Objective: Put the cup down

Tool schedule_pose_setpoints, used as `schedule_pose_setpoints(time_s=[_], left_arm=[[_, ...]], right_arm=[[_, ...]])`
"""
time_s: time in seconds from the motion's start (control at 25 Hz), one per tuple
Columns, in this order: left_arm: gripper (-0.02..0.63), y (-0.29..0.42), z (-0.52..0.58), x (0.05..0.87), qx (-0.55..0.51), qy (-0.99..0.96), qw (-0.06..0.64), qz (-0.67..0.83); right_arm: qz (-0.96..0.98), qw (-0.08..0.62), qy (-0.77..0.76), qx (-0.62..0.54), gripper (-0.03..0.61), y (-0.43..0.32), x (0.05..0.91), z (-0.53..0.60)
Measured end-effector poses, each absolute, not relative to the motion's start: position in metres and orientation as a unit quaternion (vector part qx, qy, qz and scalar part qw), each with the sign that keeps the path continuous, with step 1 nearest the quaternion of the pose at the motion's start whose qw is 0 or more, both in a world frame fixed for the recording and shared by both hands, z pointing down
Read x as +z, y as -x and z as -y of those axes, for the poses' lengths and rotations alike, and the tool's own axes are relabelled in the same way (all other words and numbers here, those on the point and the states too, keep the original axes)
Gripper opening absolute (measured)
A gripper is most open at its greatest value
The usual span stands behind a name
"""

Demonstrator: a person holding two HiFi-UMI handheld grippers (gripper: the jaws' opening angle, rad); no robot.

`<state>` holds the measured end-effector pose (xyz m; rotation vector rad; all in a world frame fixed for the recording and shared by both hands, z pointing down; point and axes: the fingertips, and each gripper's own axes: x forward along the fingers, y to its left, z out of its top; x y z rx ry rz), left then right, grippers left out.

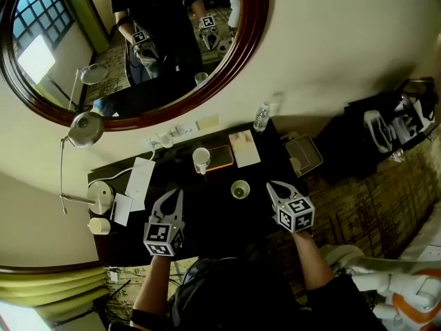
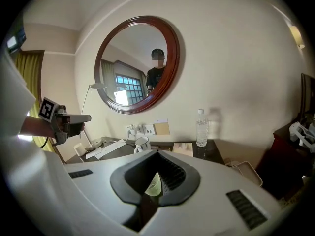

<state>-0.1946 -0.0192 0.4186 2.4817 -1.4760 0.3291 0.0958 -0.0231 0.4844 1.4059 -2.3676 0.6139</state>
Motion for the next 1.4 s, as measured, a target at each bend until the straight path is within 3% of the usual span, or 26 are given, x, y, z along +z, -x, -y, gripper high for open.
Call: schedule_pose_setpoints(time_s=[0.32, 0.6, 0.96, 1.08, 1.4], left_arm=[[-0.015, 0.183, 0.014, 0.414, 0.137, -0.863, 0.09, 0.478], [-0.012, 0.173, 0.014, 0.427, 0.137, -0.862, 0.111, 0.475], [0.267, 0.176, 0.046, 0.456, 0.149, -0.856, 0.155, 0.471], [0.392, 0.166, 0.066, 0.471, 0.17, -0.858, 0.163, 0.457], [0.506, 0.132, 0.123, 0.531, 0.223, -0.86, 0.18, 0.423]], right_arm=[[0.834, 0.158, -0.485, 0.211, 0.011, -0.09, 0.482, 0.023], [0.835, 0.162, -0.479, 0.215, 0.011, -0.093, 0.485, 0.026], [0.838, 0.166, -0.472, 0.216, 0.011, -0.093, 0.491, 0.027], [0.837, 0.168, -0.474, 0.218, 0.011, -0.098, 0.494, 0.029], [0.826, 0.182, -0.484, 0.226, 0.011, -0.116, 0.517, 0.034]])
